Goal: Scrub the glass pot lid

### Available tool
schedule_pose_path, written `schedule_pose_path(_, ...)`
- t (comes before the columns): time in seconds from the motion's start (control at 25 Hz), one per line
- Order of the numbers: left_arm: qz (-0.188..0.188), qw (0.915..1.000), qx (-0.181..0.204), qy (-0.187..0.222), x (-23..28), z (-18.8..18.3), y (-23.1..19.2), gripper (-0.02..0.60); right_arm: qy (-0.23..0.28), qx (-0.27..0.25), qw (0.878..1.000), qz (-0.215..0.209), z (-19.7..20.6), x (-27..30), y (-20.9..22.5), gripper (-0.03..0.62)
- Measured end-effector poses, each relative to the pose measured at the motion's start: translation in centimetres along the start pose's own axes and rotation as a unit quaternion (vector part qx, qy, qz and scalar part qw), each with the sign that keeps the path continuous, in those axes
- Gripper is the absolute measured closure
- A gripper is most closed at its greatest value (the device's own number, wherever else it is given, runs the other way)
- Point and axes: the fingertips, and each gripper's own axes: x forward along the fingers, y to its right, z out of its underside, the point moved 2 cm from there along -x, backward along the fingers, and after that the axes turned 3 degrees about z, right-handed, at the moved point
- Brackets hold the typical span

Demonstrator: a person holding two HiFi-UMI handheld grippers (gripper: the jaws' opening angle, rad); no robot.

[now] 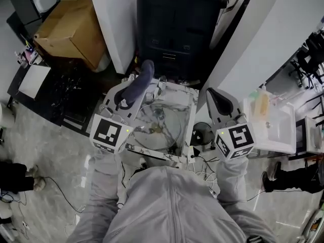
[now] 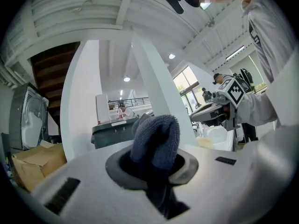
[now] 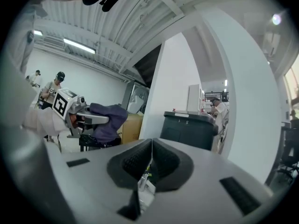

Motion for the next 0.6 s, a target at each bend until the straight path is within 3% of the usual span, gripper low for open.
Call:
schedule_pose_path(0.36, -0.013, 0.9995, -0.019, 0.019, 0.31, -0.52, -0.67, 0.511, -0.008, -0.012, 1.000, 0.007, -0.18, -0.13, 0.19, 0.566)
schedule_pose_path(0.6, -0.009, 0.9996, -0.024, 0.008, 0.91, -0.23, -0.83, 0.511, -0.008, -0.011, 1.000, 0.009, -0.01, 0.07, 0.49, 0.566)
